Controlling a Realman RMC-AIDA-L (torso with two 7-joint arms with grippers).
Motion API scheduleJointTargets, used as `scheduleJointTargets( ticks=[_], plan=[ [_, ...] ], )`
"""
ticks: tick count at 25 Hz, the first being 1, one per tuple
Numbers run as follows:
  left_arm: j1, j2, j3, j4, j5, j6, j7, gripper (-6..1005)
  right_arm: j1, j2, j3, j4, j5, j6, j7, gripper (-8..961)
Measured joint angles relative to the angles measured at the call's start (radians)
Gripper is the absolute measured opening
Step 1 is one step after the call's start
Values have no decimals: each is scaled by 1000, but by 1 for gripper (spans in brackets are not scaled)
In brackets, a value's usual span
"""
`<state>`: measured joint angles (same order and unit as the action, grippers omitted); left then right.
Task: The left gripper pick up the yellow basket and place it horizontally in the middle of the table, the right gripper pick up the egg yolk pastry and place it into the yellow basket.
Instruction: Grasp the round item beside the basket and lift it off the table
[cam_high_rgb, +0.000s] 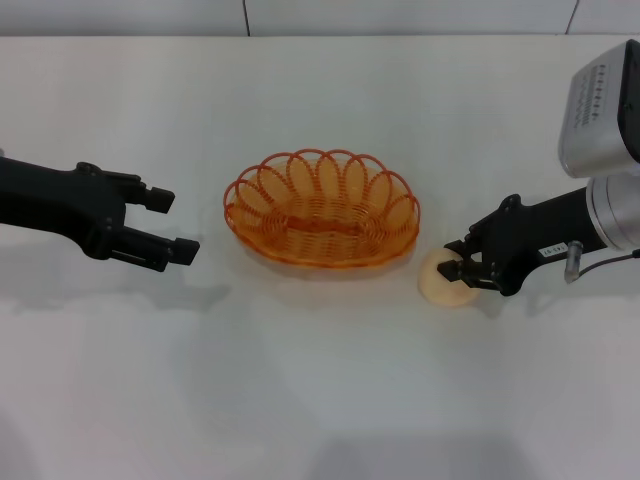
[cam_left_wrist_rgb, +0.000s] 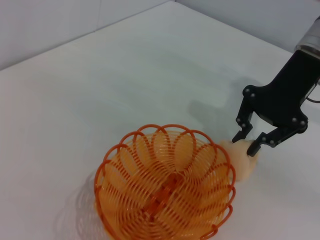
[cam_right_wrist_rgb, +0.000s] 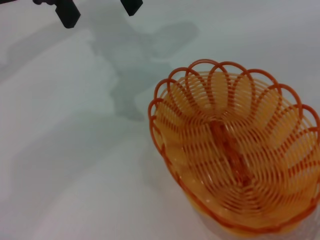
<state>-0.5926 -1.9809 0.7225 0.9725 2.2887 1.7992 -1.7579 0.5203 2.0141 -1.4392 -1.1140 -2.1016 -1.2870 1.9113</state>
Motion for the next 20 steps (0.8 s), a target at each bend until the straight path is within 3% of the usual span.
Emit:
scheduleJointTargets(
  ticks=[20],
  plan=[
    [30,-1,-3,3,-8,5,14,801,-24,-2,-5,-201,12,-60,87,72]
  ],
)
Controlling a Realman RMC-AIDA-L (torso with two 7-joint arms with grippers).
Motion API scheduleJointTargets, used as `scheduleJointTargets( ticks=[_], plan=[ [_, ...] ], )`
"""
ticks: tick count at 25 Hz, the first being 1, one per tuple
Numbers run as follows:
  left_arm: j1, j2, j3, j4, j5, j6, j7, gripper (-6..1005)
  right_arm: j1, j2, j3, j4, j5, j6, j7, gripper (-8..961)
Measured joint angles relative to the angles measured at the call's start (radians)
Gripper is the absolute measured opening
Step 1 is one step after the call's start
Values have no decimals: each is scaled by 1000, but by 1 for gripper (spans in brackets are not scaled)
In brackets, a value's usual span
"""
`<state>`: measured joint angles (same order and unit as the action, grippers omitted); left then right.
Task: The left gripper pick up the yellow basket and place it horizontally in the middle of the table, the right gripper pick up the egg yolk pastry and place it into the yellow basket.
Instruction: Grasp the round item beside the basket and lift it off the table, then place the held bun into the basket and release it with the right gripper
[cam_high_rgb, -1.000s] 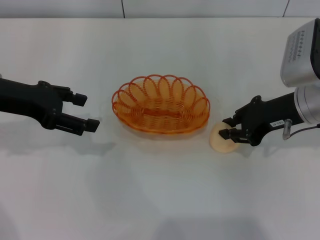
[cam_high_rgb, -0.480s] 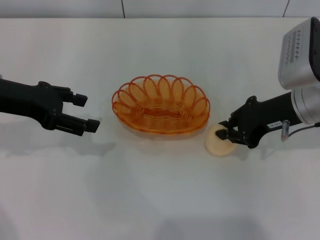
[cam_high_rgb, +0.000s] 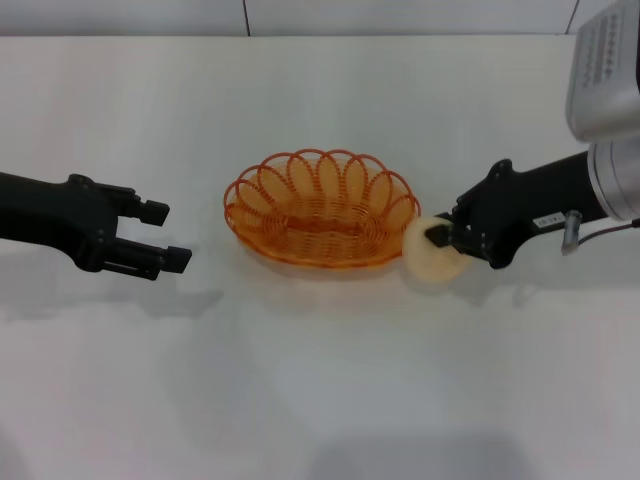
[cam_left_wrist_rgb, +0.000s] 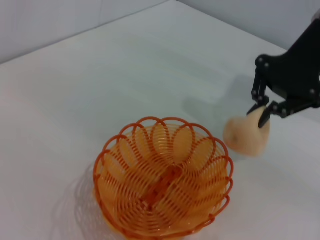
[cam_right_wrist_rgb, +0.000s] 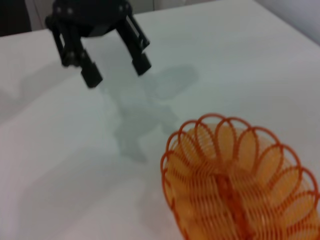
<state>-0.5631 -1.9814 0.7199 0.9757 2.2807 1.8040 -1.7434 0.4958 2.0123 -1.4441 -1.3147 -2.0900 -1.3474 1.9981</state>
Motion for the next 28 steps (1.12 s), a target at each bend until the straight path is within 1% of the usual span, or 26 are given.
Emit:
scheduleJointTargets(
  ticks=[3,8,13,17,19,22,28],
  plan=[
    [3,0,1,-1,4,2,0,797,11,0,1,-29,0,-1,20,54],
    [6,0,3,0,7,3,0,791,73,4,-2,-32,1,9,40,47],
    [4,0,3,-2,6,3,-7,799,147,8,-20,33,1,50,48,40],
    [-1,-1,3,-3,7,3,-17,807,218,10,-54,122,1,115,50,38],
    [-4,-2,2,-3,8,2,-23,809,240,11,-65,152,1,137,52,37],
    [-9,-3,2,-4,9,2,-28,811,270,12,-82,194,1,159,53,36],
    [-13,-6,2,-5,2,3,-29,886,285,13,-107,227,1,197,55,36]
  ],
)
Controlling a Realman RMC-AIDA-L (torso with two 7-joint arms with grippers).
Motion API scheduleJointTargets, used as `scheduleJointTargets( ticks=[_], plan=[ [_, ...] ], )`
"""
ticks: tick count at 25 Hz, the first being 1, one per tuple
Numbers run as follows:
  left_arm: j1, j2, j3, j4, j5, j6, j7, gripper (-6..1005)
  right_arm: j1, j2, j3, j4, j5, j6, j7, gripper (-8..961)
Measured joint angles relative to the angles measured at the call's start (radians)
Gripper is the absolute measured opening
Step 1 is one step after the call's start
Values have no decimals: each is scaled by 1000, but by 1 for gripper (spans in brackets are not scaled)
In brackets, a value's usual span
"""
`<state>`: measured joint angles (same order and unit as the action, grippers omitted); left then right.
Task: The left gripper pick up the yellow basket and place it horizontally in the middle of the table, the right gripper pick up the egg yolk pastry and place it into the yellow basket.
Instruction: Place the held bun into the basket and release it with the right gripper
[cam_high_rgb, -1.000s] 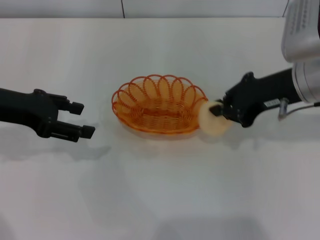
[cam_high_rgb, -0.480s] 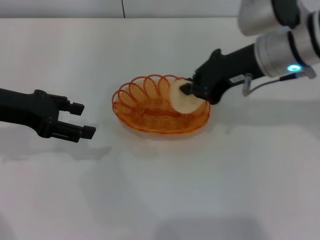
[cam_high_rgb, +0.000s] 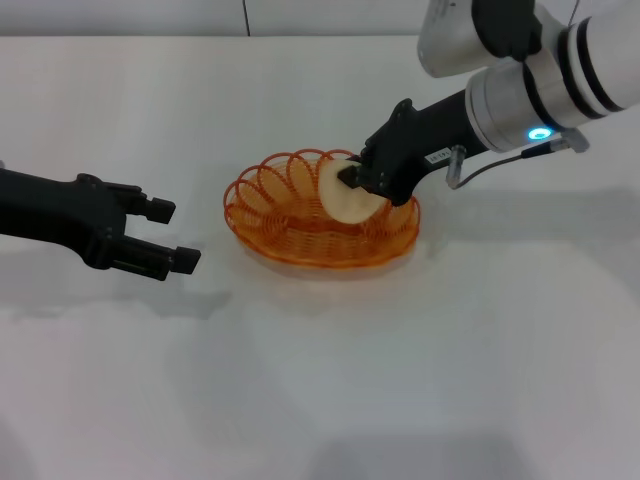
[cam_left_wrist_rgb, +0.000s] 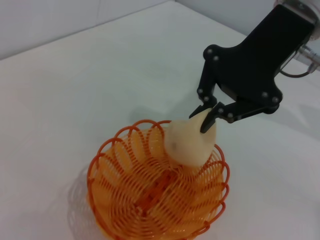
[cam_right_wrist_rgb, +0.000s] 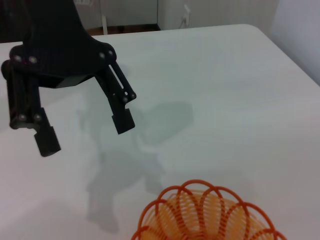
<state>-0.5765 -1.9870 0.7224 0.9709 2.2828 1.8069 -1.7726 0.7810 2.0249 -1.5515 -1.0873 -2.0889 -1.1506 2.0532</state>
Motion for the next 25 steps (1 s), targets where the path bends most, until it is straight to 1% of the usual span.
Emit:
scheduleJointTargets(
  ticks=[7,21,25],
  plan=[
    [0,-8,0,0,-2,0,0,885,12,1,-21,25,0,22,3,40],
    [8,-9,0,0,-2,-4,6,886,26,1,-49,33,24,32,4,63],
    [11,-9,-3,0,-3,-6,8,885,14,1,-47,7,36,33,6,233]
  ],
)
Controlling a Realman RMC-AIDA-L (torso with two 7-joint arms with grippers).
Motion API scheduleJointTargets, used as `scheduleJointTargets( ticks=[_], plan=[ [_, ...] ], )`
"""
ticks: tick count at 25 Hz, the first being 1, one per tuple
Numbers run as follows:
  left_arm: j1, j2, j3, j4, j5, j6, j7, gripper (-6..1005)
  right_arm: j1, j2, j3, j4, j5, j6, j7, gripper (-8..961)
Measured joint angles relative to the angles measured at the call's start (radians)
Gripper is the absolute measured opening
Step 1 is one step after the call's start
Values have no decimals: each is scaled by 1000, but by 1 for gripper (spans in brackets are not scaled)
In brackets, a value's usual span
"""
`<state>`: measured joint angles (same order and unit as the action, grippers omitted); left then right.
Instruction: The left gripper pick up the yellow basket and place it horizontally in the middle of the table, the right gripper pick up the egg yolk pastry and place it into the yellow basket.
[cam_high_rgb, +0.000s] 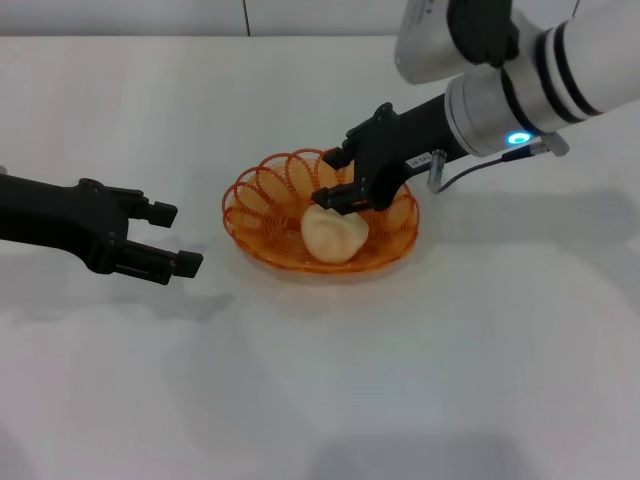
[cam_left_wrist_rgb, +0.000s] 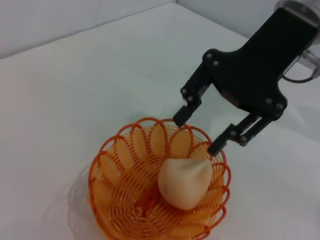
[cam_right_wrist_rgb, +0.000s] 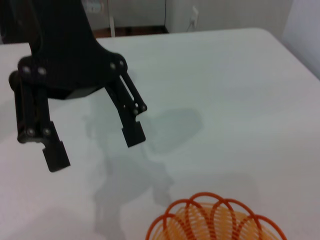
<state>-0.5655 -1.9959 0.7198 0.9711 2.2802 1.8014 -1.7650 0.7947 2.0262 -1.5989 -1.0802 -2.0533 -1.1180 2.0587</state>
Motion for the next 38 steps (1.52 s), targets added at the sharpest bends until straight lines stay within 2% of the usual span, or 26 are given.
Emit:
scheduleJointTargets(
  ticks=[4,6,9,15,21,28,38],
  plan=[
    [2,-1,-4,1,0,-2,9,886,-57,-6,7,-76,26,-6,-2,415],
    [3,-1,-5,2,-1,-2,17,886,-111,-8,15,-141,31,-8,-3,508],
    [8,-1,-8,4,-7,-4,29,886,-193,-11,24,-221,31,-16,-6,736],
    [40,5,-8,6,-63,-7,67,884,-359,-13,78,-314,94,-70,-82,737],
    [92,8,-10,30,-128,-11,110,883,-465,-14,155,-325,184,-160,-179,737],
    [130,7,-10,44,-180,3,160,883,-516,-16,208,-327,223,-250,-244,735],
    [141,0,-6,46,-199,9,203,883,-509,-17,207,-327,218,-270,-264,732]
  ],
)
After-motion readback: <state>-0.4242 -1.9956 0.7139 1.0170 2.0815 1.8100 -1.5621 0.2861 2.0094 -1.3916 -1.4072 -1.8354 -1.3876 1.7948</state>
